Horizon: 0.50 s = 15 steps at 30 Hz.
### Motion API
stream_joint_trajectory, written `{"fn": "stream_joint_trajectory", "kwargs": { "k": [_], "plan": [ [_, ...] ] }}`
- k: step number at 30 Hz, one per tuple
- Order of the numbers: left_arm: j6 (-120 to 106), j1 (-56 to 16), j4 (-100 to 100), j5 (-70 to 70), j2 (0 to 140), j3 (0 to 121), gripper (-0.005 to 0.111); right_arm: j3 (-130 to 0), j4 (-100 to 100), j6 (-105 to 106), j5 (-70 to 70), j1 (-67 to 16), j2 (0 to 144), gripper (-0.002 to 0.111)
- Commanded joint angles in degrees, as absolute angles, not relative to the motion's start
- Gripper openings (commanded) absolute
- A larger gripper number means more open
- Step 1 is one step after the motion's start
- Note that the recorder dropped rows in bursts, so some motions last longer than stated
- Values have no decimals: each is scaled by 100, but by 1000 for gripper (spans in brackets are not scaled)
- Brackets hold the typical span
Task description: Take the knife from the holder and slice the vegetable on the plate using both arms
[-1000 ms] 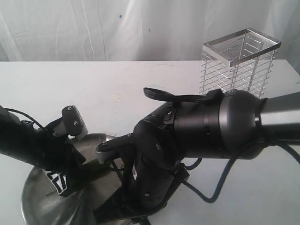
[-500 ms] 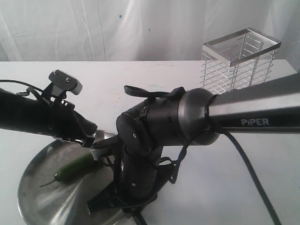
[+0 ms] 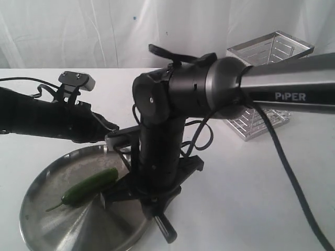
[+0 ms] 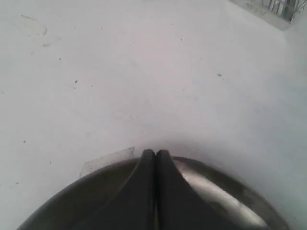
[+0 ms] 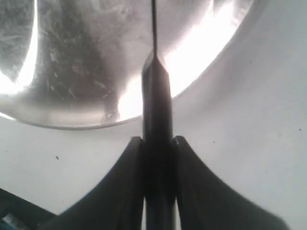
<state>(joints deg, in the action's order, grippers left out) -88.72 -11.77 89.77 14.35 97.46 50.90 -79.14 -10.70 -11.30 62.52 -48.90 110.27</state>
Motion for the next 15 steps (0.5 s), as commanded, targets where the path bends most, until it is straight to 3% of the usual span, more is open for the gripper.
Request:
{"fn": "stream_joint_trajectory", "kwargs": {
  "k": [1, 15],
  "plan": [
    [-8883, -1139, 9119, 1954, 9737, 5264, 0, -8024, -1370, -957, 6386, -4677, 10958, 0],
    [-8869, -1139, 8966, 2076, 9964, 5268, 0, -8225, -2047, -319, 6238, -4677, 11572, 0]
  ]
}}
